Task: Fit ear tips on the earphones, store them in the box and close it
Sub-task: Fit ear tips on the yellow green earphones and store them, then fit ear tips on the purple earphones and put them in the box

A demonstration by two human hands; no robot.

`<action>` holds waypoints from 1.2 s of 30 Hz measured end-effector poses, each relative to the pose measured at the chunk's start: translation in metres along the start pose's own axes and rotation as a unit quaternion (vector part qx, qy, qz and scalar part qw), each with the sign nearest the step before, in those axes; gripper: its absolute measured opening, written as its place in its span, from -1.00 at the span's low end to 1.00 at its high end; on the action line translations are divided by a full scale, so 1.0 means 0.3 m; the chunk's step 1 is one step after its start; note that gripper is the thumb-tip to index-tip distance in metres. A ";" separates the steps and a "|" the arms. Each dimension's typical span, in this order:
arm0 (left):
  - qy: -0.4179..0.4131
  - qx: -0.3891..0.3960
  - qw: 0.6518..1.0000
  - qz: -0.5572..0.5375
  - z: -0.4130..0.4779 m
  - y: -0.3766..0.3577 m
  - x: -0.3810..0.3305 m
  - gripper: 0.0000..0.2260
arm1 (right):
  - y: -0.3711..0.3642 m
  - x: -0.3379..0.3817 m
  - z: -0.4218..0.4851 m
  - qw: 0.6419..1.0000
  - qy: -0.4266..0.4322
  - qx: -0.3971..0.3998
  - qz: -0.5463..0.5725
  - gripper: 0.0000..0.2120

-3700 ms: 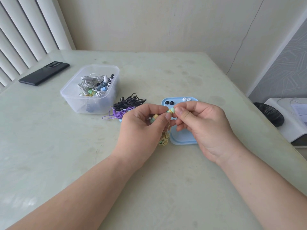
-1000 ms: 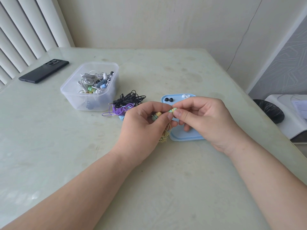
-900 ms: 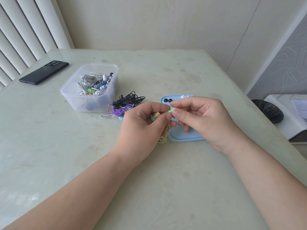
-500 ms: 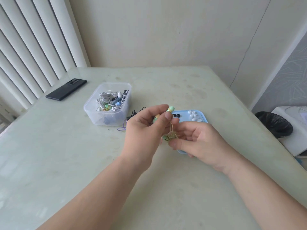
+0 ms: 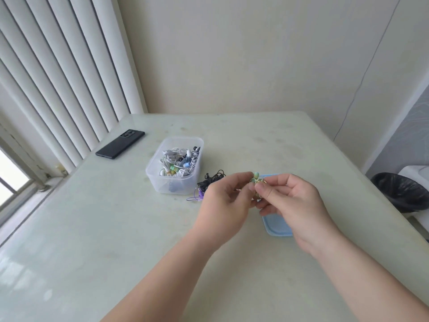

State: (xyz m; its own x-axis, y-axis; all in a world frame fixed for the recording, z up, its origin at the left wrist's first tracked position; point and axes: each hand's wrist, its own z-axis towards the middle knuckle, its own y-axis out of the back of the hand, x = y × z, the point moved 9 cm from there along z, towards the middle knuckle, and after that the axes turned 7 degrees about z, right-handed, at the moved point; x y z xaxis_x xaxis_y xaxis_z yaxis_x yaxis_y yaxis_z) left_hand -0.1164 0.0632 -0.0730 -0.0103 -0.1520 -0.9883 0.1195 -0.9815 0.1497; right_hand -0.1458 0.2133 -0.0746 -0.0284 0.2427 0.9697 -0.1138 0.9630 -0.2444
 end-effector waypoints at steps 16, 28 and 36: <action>0.006 -0.088 0.877 0.472 0.240 0.572 -0.147 -0.79 | -0.399 0.095 0.128 0.991 -0.016 0.098 -0.094 -0.86; 0.011 0.002 0.759 0.651 0.279 0.494 -0.075 -0.80 | -0.216 0.086 0.151 0.995 -0.022 0.027 -0.098 -0.92; -0.154 0.038 0.820 0.549 0.131 0.262 -0.156 -0.96 | -0.144 0.026 0.095 0.990 -0.041 0.040 -0.127 -0.92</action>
State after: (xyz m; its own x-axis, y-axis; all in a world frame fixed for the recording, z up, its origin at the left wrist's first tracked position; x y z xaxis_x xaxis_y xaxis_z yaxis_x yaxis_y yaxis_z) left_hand -0.1457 -0.0115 -0.0138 -0.1900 -0.9605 -0.2033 0.1618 -0.2348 0.9585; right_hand -0.1693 0.1701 -0.0565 -0.0692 -0.0200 0.9974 -0.2050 0.9787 0.0054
